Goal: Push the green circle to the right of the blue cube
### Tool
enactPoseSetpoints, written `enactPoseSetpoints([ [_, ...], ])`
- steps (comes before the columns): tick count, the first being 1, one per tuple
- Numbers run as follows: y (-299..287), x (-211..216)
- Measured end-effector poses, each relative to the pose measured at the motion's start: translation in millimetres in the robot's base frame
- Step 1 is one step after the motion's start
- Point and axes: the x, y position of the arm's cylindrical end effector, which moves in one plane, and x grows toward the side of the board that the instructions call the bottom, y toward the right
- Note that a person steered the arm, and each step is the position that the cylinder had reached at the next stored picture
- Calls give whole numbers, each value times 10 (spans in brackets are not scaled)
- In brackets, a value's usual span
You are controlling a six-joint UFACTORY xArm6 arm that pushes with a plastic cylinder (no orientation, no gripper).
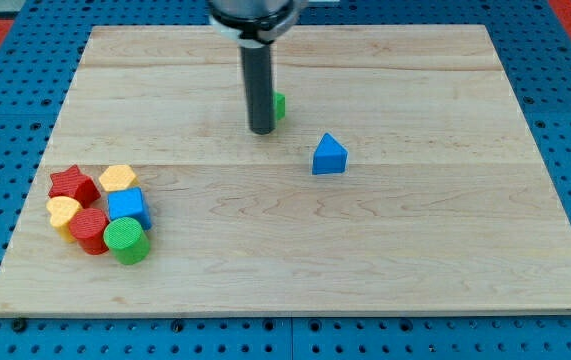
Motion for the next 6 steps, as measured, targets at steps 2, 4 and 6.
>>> enactPoseSetpoints([
  [2, -642, 1030],
  [4, -1347, 2303],
  [6, -2187, 1979],
])
